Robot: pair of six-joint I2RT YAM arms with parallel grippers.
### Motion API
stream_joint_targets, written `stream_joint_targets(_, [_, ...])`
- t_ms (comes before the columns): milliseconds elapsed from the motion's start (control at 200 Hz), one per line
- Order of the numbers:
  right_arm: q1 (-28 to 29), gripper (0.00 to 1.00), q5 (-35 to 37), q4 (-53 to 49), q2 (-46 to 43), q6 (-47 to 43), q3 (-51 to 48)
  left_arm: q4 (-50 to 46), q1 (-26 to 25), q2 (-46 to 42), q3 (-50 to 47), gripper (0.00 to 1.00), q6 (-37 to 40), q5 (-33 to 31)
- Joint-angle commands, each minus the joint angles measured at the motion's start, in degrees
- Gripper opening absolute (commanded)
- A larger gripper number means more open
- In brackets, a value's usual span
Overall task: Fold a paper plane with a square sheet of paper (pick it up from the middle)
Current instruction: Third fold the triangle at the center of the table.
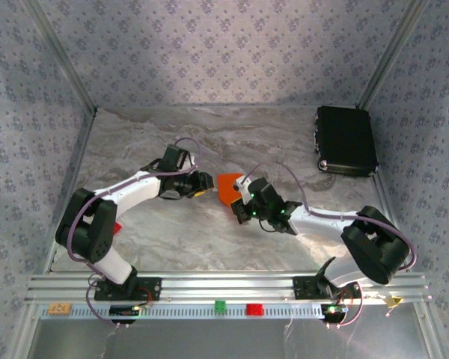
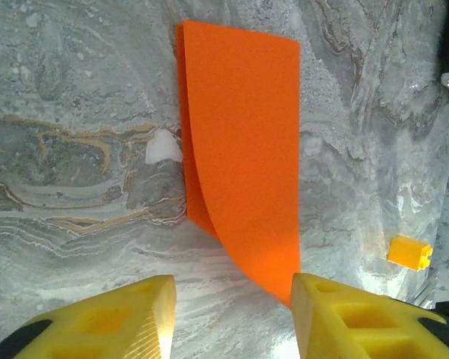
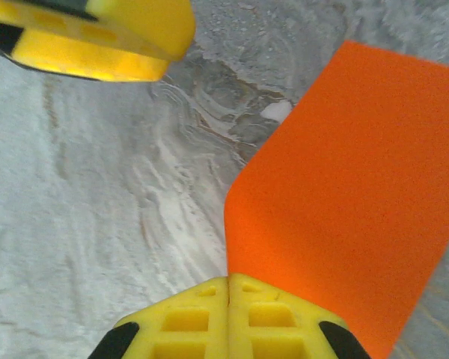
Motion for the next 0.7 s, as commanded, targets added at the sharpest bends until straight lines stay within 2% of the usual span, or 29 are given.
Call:
stream_joint_targets(0, [-1.64, 0.00, -13.93, -2.28, 1.96, 7.55, 2.15, -1.48, 0.13, -0.27, 2.82, 0.41, 1.67, 0.23])
stream_joint_targets(255, [-1.56, 0.00, -21.67, 2.37, 4.51, 10.72, 1.67, -1.97, 0.08, 1.55, 5.58, 0.31, 2.72, 2.15])
stream_joint_targets(455, [-0.91, 0.00, -23.58, 4.91, 4.50, 11.19, 0.37, -1.29, 0.00, 3.95, 7.09, 0.27, 3.29, 5.39])
stream_joint_targets(695, [-0.96, 0.00, -22.03, 4.76, 4.84, 9.97, -0.17, -2.27, -0.64, 10.88, 12.26, 0.20, 5.68, 9.37])
